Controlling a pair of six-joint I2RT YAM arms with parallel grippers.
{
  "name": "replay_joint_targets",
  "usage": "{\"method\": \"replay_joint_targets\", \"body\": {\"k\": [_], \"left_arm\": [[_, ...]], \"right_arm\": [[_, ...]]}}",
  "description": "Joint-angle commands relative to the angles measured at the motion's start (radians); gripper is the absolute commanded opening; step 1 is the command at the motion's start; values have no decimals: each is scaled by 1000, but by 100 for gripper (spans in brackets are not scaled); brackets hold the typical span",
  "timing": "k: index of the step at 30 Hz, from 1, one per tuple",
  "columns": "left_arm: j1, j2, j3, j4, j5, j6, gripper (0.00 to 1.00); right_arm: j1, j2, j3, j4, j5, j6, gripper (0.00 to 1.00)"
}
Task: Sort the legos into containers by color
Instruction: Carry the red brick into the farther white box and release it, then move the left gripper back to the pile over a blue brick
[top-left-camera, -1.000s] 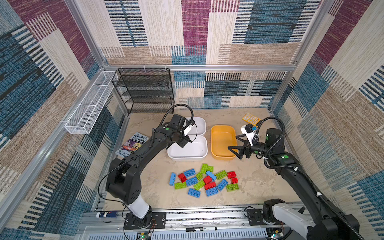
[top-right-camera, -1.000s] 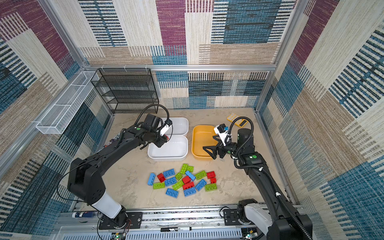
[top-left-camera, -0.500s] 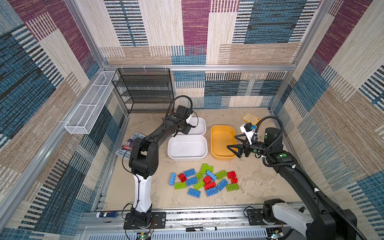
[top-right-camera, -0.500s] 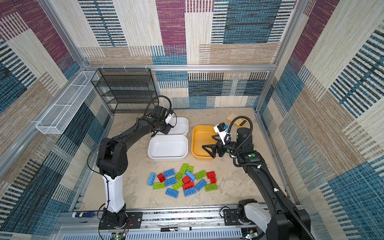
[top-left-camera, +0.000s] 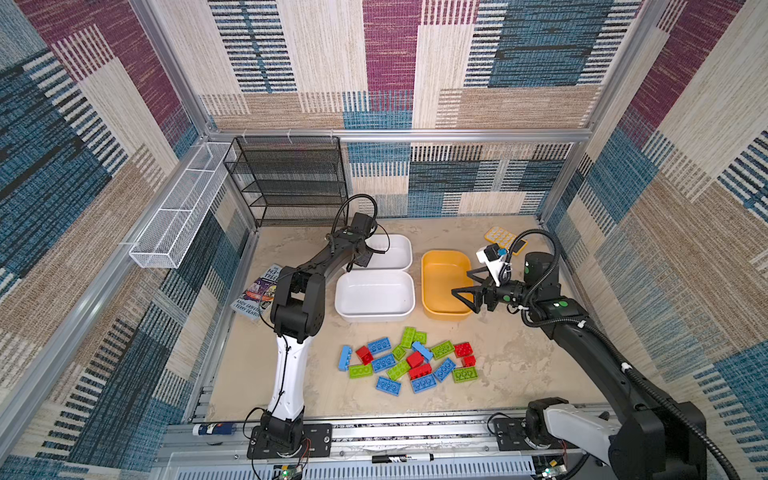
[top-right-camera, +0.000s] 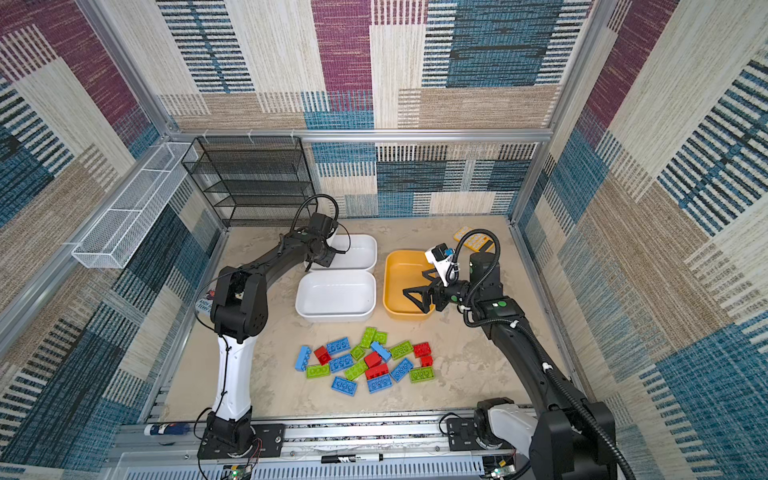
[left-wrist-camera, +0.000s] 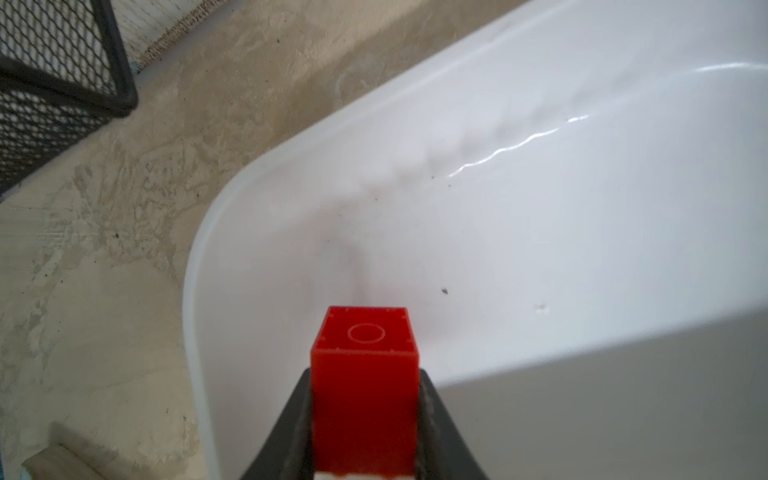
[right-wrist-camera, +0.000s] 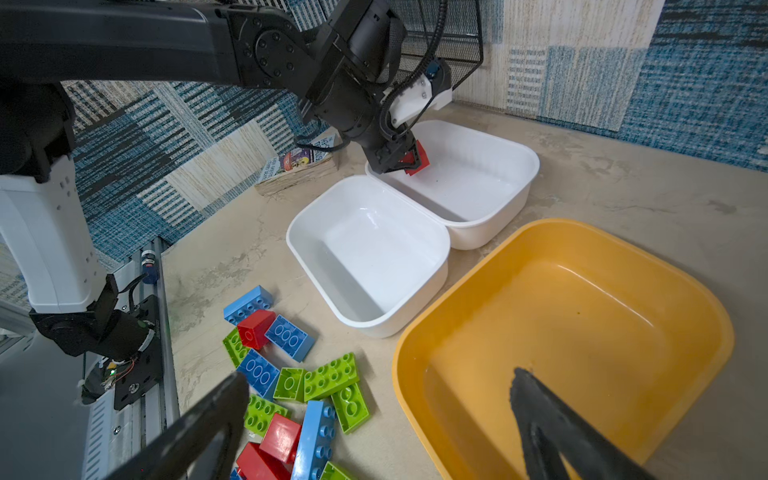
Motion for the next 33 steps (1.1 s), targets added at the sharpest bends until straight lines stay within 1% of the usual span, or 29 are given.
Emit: {"method": "replay_joint_targets", "body": {"k": [1,5,8,10,13,18,21,25,28,30,33], "left_arm": [[-1,1,34,-35,-2,-20,46],[-1,-63,34,-81,18,-37,57],[-2,-126,31,-183,27,-69,61],[-1,-188,-5,-258,60,-129,63],[-2,-308,-132,-305,127,-222,66],[-3,-516,-354,-346,238,-321,66],[-8,-620,-476,-393,261,-381,66],[-31,-774,-656,-395,323,-479,66],[-63,-855,-763,-409,305,-515,66],[-68,-896,-836,-409,316,-547,66],[-88,-933,-925,-402,316,-577,65]], "right_arm": [[2,8,16,7,5,-11,99],[2,7,25,-6,2,-24,99],[2,6,25,-12,-2,-29,99],[2,4,21,-12,-4,-30,99],[2,3,14,-8,8,-35,99],[4,17,12,-5,-2,-41,99],[4,21,12,-15,-7,-51,99],[7,17,-4,-20,-5,-53,99],[13,13,-6,-40,13,-70,99],[13,5,-12,-41,16,-70,99],[16,-1,-17,-59,20,-81,99]]}}
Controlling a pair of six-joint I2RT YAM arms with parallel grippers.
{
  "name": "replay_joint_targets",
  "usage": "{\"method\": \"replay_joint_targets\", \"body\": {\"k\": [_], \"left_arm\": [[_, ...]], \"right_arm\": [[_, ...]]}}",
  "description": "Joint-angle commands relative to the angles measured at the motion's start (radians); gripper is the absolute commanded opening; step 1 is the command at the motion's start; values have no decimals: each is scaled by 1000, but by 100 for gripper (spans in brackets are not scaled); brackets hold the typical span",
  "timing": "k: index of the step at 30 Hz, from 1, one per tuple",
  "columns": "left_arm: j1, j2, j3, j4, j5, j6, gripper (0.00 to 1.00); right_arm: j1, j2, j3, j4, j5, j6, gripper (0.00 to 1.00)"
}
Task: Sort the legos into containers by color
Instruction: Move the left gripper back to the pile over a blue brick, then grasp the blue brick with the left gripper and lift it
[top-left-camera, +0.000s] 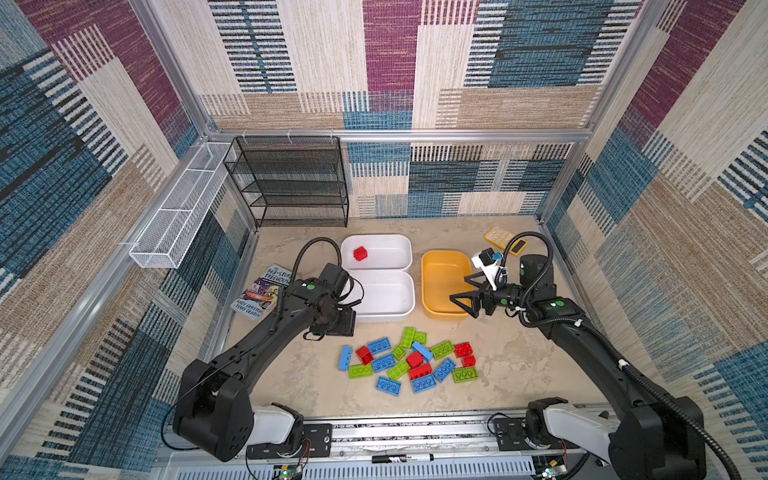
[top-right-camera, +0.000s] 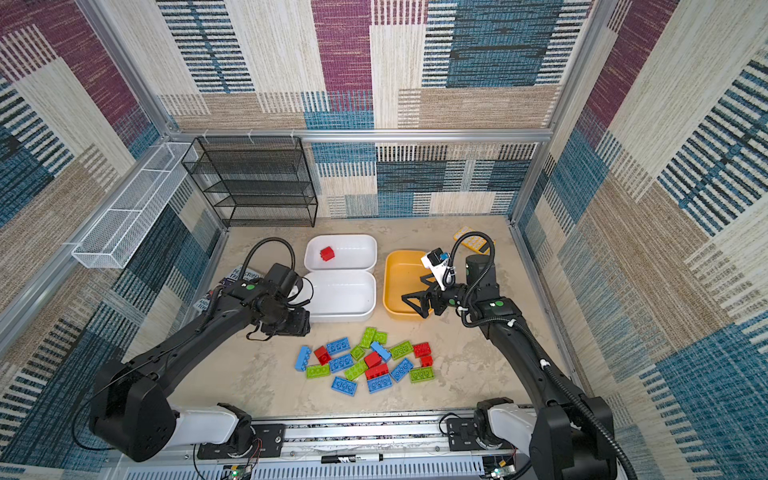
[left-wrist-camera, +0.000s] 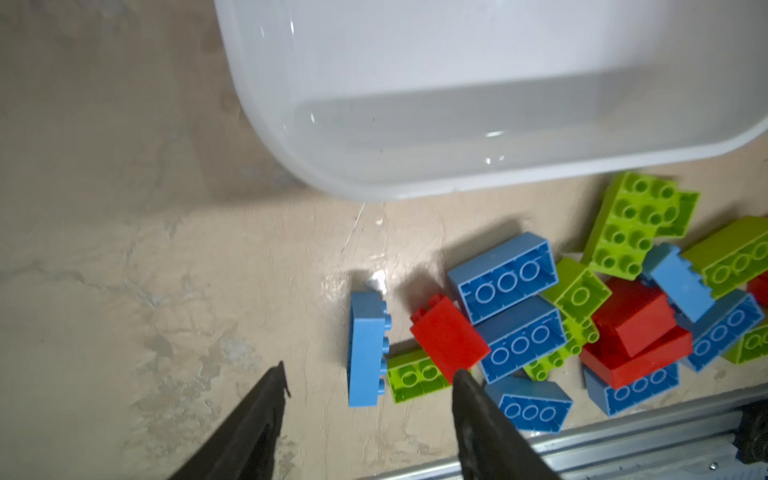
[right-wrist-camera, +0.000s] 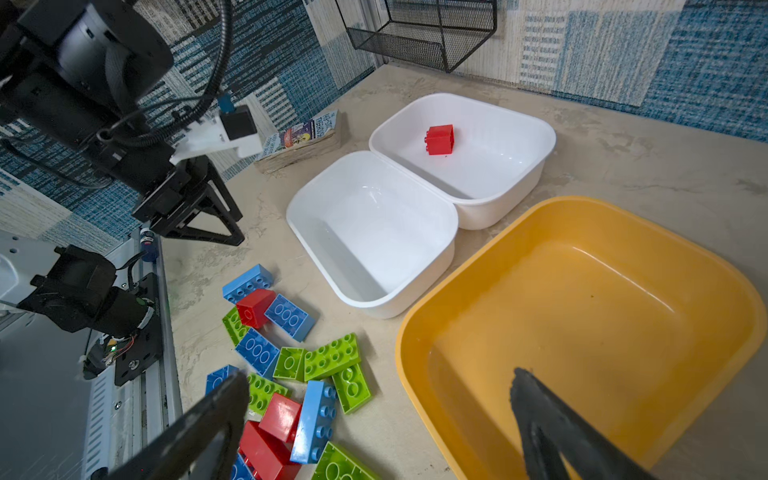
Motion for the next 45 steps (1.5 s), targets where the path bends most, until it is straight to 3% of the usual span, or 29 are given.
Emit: {"method": "replay_joint_targets", "body": {"k": [1,8,16,20,29,37,45], "left_arm": [[-11,-27,-75,-3,4,-76,65],[-25,-38,-212,152,65,-119,57],[-35,17,-236,183,3,-88,48],[-43,42,-236,193,-21,-83,35],[-60,87,-220,208,-43,-88,36],[-61,69,-220,184,-54,-87,21],[-59,-4,-53,-6,-90,-41,21]], "right_arm": [[3,-10,-7,-9,14,-25,99],[12,-15,-18,-10,18,-18,99],[20,-28,-24,-12,30,-9,99],[21,-32,-26,-22,33,-12,100],[22,-41,-36,-25,33,-12,100],[22,-43,-39,-26,39,-17,100],[22,-26,-14,-19,20,-22,99]]}}
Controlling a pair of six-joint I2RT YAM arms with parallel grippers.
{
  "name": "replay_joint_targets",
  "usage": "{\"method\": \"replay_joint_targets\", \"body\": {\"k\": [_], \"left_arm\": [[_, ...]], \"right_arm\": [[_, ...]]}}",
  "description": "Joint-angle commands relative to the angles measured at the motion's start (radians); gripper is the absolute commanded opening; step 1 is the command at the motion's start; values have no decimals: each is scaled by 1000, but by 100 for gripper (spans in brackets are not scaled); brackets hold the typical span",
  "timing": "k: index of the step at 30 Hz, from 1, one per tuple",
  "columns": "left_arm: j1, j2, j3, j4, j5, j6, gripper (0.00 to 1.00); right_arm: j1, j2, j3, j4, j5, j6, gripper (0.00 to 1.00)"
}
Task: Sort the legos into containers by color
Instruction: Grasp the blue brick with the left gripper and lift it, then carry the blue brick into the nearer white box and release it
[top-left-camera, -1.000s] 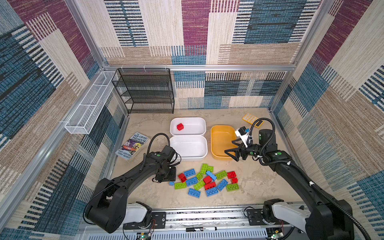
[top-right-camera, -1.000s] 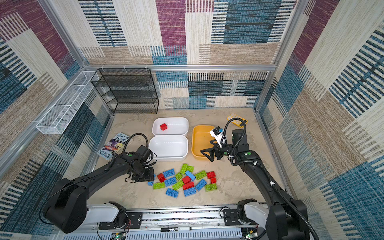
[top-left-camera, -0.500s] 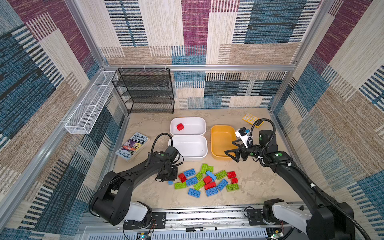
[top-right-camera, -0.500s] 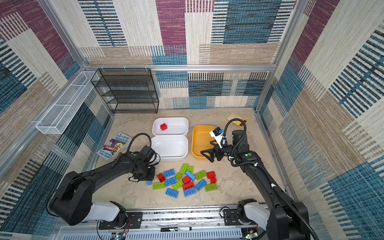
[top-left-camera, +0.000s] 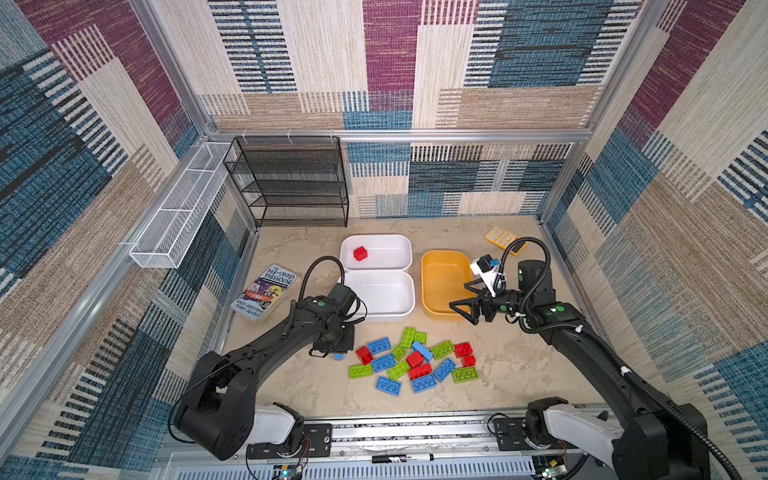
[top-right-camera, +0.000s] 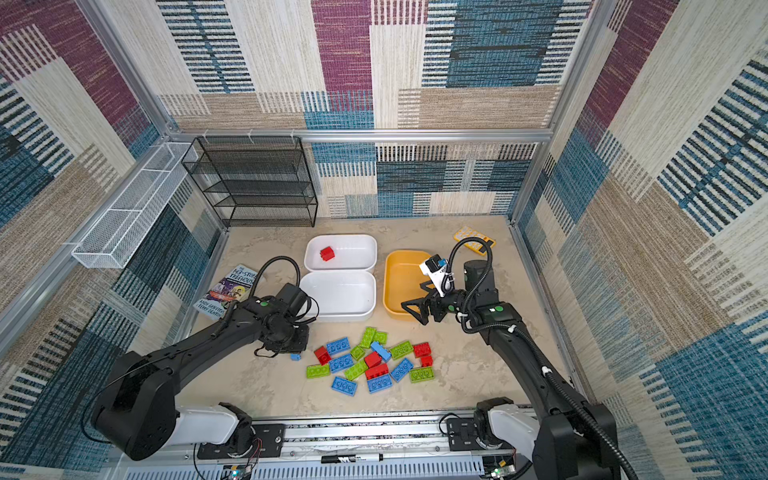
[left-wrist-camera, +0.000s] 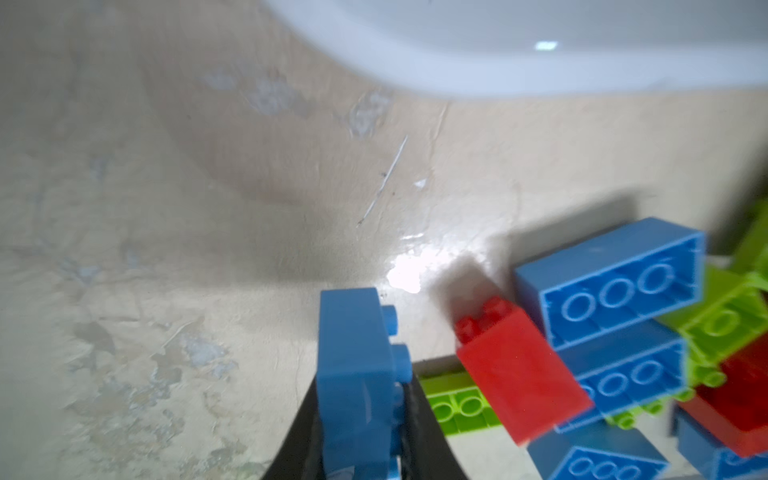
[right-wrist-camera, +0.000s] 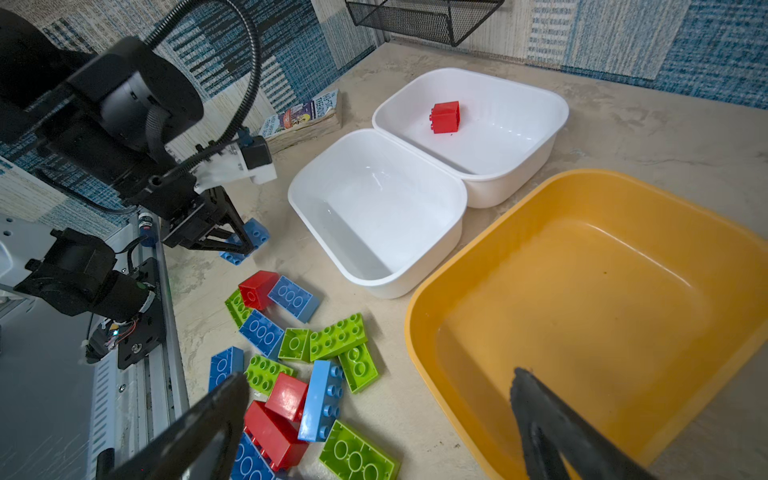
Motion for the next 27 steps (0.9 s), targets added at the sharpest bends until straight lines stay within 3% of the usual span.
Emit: {"method": "replay_joint_targets", "body": {"k": [1,6,14,24,27], "left_arm": [[2,-27,90,-138,-32,46,21],[17,-29,272,-220,-47,104,21],[83,222,556,-154,-18,208,21],[90,462,630,-23,2,210,21],[90,500,615,-1,-46,228,21]], "right_arm": [[0,6,16,16,-6,-12,99],[1,15,21,37,-19,1,99],[1,25,29,63,-13,2,99],[1,5,8,63,17,-2,99],[1,-2,-9,70,21,3,99]]}}
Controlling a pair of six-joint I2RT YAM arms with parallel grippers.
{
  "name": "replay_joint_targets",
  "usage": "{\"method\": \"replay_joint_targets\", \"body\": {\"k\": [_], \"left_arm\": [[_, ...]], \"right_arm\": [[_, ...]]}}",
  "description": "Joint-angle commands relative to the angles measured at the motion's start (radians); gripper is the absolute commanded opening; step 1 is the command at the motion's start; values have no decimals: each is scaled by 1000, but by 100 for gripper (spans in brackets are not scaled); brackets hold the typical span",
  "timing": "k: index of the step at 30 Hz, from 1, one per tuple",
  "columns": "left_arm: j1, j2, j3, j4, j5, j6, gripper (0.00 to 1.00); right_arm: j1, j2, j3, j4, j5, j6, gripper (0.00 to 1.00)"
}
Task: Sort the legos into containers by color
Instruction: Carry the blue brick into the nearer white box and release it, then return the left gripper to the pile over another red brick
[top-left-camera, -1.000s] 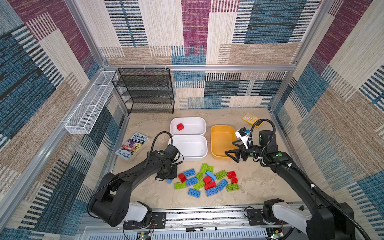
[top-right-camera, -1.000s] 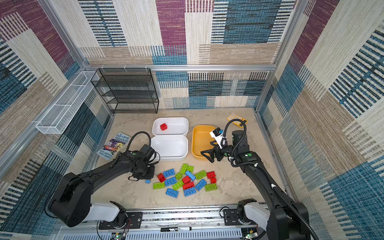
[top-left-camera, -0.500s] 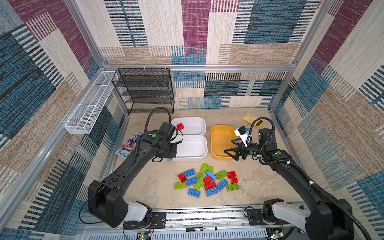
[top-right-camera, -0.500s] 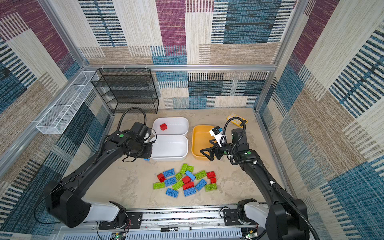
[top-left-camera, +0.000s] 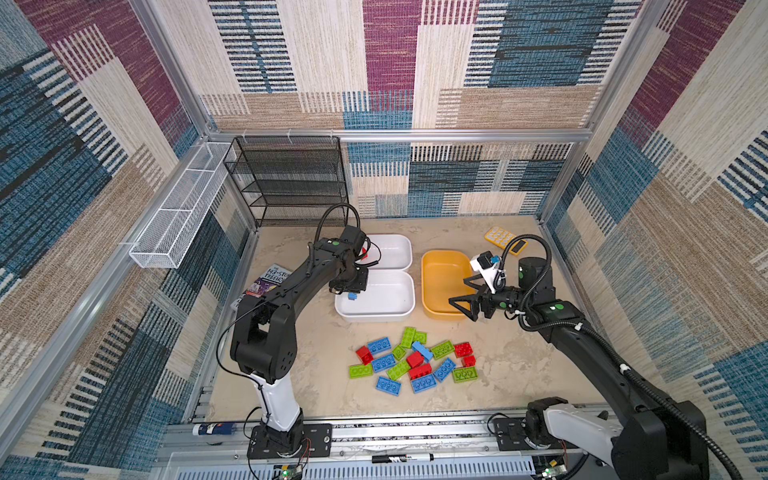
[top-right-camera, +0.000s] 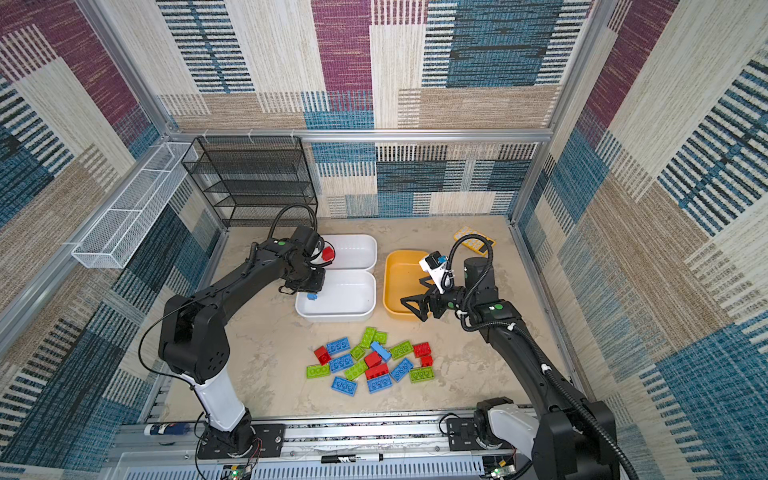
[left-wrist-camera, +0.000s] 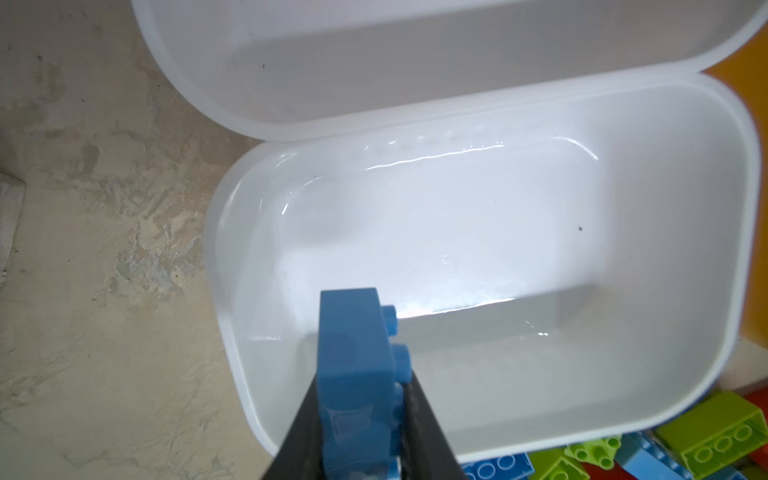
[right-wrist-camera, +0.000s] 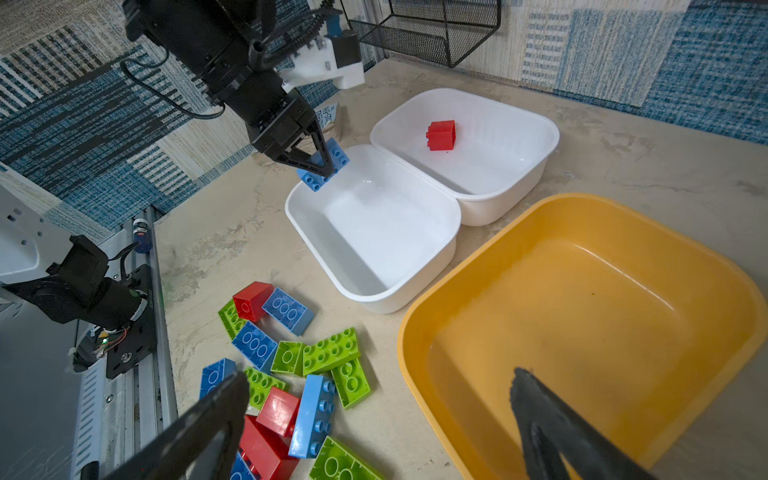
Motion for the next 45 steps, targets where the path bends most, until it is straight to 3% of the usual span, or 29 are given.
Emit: {"method": "replay_joint_targets", "body": {"k": [1,9,16,24,32,38,45], "left_arm": [[-1,31,-12,48,-42,31,21],[-1,87,-49,95,-94,16,25],[-1,48,-69,94,-78,3,47],[-1,-147,-84,-30,-10,-19,70],[-43,-404,-197,-129,154,-85,75],[-112,-575,-395,-128,151,-218,76],[-194,-604,-532,-10,115,-413,76]], "right_arm": [[1,-8,-14,31,17,4,99],[0,-5,-20,28,19,-2,99],[1,-3,-15,22,17,-9,99],[1,-11,-5,-8,16,-25,99],[1,-10,8,-29,16,-32,99],[1,-2,21,-49,16,-46,99],[1,15,29,-49,3,-51,99]]}}
